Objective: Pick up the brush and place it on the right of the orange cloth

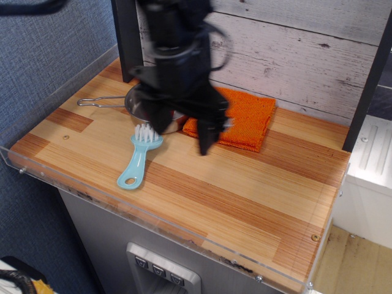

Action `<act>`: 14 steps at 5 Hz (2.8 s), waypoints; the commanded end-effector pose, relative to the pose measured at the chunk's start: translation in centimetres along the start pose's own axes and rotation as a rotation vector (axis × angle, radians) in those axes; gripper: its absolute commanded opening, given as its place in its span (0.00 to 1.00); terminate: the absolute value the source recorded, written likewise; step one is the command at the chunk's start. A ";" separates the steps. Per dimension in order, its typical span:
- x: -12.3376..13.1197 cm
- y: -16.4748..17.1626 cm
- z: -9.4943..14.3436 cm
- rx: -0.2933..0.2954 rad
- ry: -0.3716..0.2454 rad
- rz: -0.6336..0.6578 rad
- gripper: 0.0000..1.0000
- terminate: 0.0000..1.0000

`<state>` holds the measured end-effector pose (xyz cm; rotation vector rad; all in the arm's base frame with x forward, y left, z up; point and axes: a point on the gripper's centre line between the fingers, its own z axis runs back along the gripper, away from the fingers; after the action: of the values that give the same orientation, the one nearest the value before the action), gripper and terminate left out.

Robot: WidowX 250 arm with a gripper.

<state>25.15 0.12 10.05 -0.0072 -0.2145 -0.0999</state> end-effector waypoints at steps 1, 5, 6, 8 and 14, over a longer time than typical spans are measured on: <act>-1.9 4.5 0.4 0.047 0.001 0.103 1.00 0.00; -1.1 7.8 -4.7 0.042 0.075 0.181 1.00 0.00; -0.6 7.4 -5.3 0.069 0.074 0.183 1.00 0.00; 0.4 6.6 -6.0 0.181 0.003 0.186 1.00 0.00; -1.0 8.2 -9.9 0.121 0.082 0.268 0.00 0.00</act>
<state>27.60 7.58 0.43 0.0799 -0.1459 0.1805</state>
